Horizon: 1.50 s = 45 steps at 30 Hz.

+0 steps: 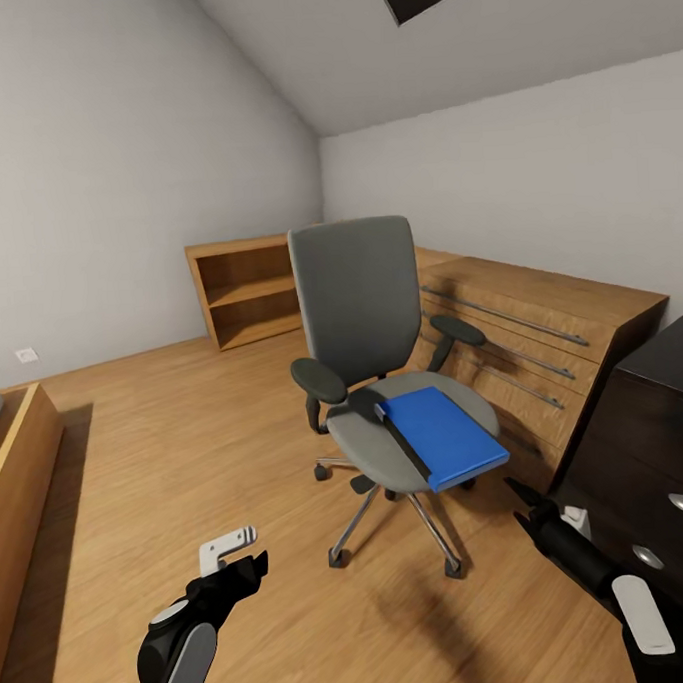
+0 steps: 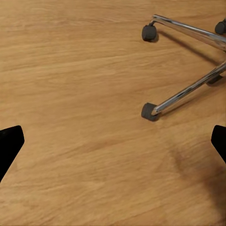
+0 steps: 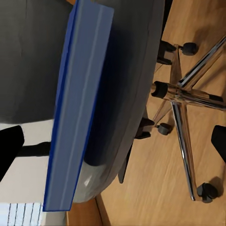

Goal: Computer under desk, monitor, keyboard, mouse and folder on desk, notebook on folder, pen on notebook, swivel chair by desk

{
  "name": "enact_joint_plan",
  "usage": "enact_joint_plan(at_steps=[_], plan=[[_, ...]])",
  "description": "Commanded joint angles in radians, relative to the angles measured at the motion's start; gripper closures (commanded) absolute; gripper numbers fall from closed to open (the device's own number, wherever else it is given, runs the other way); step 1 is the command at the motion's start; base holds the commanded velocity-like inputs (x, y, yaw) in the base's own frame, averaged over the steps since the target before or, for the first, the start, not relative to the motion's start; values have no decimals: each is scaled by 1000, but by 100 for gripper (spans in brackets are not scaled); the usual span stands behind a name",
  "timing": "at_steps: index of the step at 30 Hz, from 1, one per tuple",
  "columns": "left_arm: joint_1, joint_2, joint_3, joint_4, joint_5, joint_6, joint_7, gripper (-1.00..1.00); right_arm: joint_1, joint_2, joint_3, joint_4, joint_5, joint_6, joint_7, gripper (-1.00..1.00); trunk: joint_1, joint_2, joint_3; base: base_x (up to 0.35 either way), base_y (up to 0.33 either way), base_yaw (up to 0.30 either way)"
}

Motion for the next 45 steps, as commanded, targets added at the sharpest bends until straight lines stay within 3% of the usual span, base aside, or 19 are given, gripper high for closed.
enact_joint_plan(at_steps=[1, 16, 23, 45], plan=[[-1, 0, -1, -1, 10, 1, 9, -100, -1, 0, -1, 0, -4, 7, 6, -100, 0, 0, -1, 0, 0, 0], [-1, 1, -1, 16, 7, -2, 8, -100, -1, -2, 0, 0, -4, 8, 15, -100, 0, 0, -1, 0, 0, 0], [-1, 1, -1, 17, 6, -2, 8, -100, -1, -2, 0, 0, -3, 7, 16, -100, -27, 49, 21, 0, 0, 0], [-1, 1, -1, 26, 7, -2, 6, -100, -1, -2, 0, 0, -3, 7, 16, -100, -27, 49, 21, 59, 15, 0]])
